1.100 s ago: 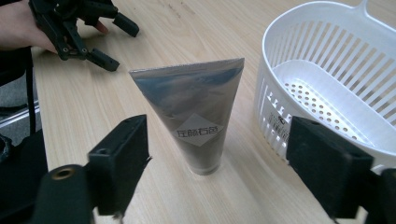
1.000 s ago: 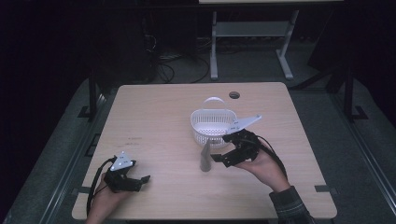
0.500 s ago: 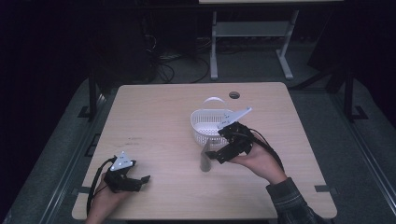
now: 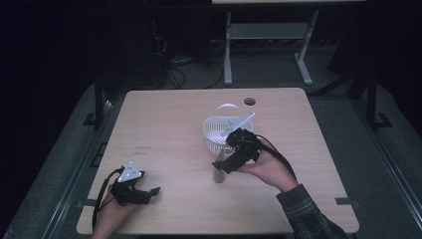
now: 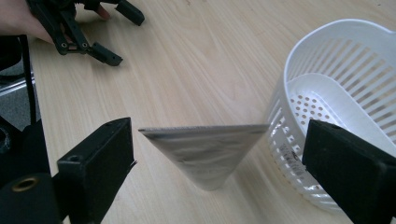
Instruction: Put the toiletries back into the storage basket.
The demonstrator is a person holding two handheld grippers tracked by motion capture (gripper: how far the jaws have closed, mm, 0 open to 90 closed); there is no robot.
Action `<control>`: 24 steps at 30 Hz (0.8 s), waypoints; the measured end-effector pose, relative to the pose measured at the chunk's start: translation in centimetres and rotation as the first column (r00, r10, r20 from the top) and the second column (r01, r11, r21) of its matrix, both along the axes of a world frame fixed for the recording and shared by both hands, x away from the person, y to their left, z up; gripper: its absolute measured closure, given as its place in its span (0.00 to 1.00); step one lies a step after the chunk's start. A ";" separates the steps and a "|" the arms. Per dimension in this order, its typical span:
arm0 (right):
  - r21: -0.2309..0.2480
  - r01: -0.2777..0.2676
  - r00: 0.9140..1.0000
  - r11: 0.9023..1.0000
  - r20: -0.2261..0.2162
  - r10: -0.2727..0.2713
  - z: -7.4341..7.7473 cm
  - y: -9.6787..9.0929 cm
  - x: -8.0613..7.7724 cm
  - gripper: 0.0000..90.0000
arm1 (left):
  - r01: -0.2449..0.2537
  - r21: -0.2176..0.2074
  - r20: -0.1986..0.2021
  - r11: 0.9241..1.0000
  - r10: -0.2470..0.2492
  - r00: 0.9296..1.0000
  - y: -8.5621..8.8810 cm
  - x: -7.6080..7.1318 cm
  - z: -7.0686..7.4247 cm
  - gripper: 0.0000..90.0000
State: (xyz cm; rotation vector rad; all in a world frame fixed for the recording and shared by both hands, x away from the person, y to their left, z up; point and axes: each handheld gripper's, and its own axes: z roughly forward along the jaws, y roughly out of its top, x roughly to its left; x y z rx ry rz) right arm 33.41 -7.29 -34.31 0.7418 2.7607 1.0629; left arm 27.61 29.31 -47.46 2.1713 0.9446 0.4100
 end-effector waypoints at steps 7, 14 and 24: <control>-0.021 -0.002 1.000 1.000 -0.003 0.002 -0.4 1.2 0.2 0.10 | 0.000 -0.001 0.000 1.000 0.000 1.000 0.0 0.0 0.0 0.14; -0.025 -0.006 1.000 1.000 -0.006 0.006 -0.6 1.8 0.2 0.16 | 0.000 0.000 0.000 1.000 0.000 1.000 0.0 0.0 0.0 0.14; -0.045 0.001 1.000 0.999 -0.008 -0.001 -1.0 1.9 0.3 0.30 | 0.001 0.001 0.000 1.000 -0.001 1.000 0.0 0.0 0.0 0.14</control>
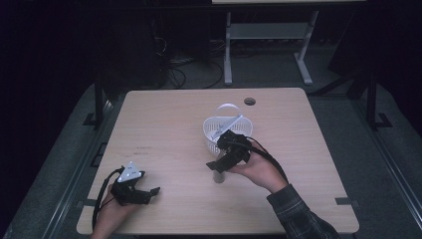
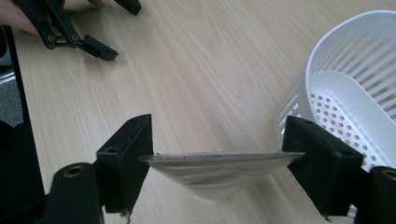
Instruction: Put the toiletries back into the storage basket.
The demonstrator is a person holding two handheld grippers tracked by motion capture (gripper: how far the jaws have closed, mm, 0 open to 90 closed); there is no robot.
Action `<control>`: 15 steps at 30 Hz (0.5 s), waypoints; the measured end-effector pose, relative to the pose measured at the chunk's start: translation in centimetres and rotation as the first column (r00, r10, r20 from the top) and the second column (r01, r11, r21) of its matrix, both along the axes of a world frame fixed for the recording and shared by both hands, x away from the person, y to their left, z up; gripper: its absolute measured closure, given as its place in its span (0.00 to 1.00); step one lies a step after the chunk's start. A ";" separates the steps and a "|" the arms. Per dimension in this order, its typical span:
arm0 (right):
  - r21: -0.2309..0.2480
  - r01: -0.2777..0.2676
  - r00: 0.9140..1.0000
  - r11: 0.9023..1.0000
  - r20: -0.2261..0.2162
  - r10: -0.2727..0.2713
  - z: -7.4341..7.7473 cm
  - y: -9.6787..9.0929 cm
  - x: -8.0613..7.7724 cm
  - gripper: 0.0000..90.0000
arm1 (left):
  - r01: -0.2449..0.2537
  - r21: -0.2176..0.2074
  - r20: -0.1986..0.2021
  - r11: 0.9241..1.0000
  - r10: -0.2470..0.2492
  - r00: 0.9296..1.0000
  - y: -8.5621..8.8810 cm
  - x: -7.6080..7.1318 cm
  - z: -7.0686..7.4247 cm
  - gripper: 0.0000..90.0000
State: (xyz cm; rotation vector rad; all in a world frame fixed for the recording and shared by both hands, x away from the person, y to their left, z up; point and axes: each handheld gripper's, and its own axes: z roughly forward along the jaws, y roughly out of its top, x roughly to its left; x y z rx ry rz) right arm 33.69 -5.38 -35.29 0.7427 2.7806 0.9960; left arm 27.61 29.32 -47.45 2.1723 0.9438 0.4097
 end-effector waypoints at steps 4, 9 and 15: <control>0.001 -0.003 1.000 1.000 -0.001 0.003 0.0 0.0 -0.1 0.32 | 0.000 0.000 0.000 1.000 0.000 1.000 0.0 0.0 0.0 0.14; -0.004 -0.005 1.000 1.000 0.000 0.005 0.1 0.0 -0.1 0.33 | -0.001 -0.002 0.000 1.000 0.001 1.000 0.0 0.0 0.0 0.14; 0.000 -0.007 1.000 1.000 -0.003 0.007 0.1 -0.2 -0.1 0.33 | -0.002 -0.002 0.001 1.000 0.002 1.000 0.0 0.0 0.0 0.14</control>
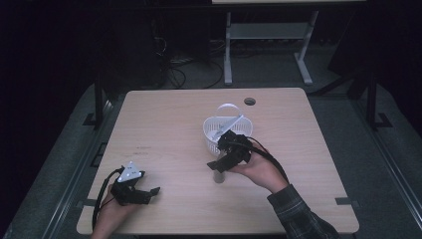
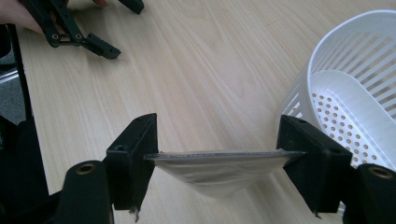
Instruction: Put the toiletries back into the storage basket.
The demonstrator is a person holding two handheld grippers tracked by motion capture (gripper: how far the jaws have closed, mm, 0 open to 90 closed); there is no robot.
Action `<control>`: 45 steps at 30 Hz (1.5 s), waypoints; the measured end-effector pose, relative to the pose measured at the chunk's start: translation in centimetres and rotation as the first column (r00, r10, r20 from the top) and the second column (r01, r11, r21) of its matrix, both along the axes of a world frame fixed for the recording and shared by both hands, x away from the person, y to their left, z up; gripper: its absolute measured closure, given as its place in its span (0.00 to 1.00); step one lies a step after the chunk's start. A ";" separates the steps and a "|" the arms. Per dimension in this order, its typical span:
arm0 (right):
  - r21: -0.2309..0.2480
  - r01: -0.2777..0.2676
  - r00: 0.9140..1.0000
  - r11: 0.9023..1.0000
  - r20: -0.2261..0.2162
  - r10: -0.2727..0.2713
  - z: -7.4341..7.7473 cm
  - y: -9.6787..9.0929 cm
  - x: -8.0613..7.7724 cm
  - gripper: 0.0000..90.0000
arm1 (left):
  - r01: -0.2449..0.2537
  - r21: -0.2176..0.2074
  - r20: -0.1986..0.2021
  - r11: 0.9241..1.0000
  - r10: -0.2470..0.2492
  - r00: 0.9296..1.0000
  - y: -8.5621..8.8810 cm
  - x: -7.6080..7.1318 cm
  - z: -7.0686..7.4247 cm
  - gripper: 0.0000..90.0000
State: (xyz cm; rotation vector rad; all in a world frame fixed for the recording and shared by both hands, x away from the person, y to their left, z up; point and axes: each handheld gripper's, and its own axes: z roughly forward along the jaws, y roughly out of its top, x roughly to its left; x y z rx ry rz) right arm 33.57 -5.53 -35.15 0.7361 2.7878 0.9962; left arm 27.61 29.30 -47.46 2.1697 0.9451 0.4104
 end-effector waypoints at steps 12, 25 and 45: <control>0.001 0.006 1.000 1.000 0.000 -0.006 0.4 -0.8 0.0 0.33 | 0.000 -0.001 -0.001 1.000 0.000 1.000 0.0 0.0 0.0 0.14; -0.001 0.036 0.999 0.999 0.004 -0.036 1.0 -2.6 0.0 0.33 | 0.001 0.001 0.000 1.000 -0.001 1.000 0.0 0.0 0.0 0.14; -0.004 0.089 0.996 0.996 0.013 -0.089 1.4 -5.1 0.1 0.33 | 0.001 0.000 -0.001 1.000 -0.001 1.000 0.0 0.0 0.0 0.14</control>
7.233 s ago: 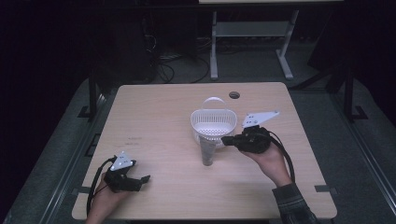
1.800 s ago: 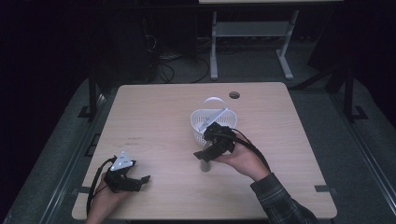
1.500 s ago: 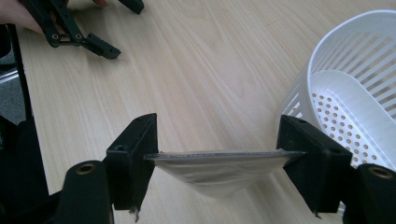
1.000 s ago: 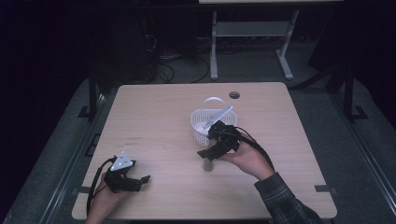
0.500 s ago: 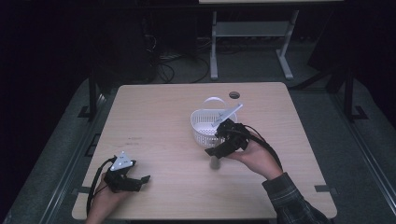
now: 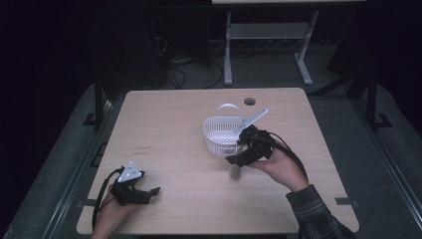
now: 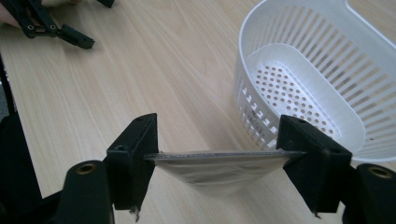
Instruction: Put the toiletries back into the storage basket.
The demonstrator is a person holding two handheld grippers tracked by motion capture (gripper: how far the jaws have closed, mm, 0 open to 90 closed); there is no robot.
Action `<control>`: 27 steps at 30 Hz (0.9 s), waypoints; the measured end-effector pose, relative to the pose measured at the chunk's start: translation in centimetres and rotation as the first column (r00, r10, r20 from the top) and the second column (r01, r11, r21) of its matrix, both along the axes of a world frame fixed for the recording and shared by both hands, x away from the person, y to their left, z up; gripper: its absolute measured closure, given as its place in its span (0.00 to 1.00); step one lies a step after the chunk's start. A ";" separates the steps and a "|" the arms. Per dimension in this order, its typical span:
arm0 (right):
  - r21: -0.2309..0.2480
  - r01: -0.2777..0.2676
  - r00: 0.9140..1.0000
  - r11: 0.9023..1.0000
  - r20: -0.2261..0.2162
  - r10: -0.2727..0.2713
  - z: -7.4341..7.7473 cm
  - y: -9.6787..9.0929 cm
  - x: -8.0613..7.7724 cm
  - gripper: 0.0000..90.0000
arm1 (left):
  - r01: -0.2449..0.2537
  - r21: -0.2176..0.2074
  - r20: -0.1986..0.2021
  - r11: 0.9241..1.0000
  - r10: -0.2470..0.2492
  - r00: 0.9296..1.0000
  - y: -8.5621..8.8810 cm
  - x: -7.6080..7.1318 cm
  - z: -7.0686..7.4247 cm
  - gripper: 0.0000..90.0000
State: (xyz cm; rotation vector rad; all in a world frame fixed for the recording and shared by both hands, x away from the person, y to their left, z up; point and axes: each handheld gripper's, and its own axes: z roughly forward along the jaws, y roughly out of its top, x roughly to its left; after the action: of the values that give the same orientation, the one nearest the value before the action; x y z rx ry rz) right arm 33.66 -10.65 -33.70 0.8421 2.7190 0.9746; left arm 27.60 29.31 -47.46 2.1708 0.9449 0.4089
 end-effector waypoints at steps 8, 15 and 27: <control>0.003 0.028 1.000 1.000 0.005 -0.028 0.4 -1.2 0.2 0.33 | 0.000 0.000 0.000 1.000 0.000 1.000 0.0 0.0 0.0 0.14; 0.007 0.060 0.998 0.998 0.012 -0.061 0.8 -2.5 0.4 0.33 | 0.000 0.000 0.001 1.000 0.000 1.000 0.0 0.0 0.0 0.14; 0.016 0.104 0.994 0.994 0.019 -0.104 1.5 -4.2 1.1 0.33 | 0.000 0.000 0.001 1.000 0.000 1.000 0.0 0.0 0.0 0.14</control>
State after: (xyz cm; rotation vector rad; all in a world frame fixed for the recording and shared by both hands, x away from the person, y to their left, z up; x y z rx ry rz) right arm 34.73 -14.83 -32.25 0.9603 2.6252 0.9775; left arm 27.61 29.30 -47.47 2.1704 0.9447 0.4099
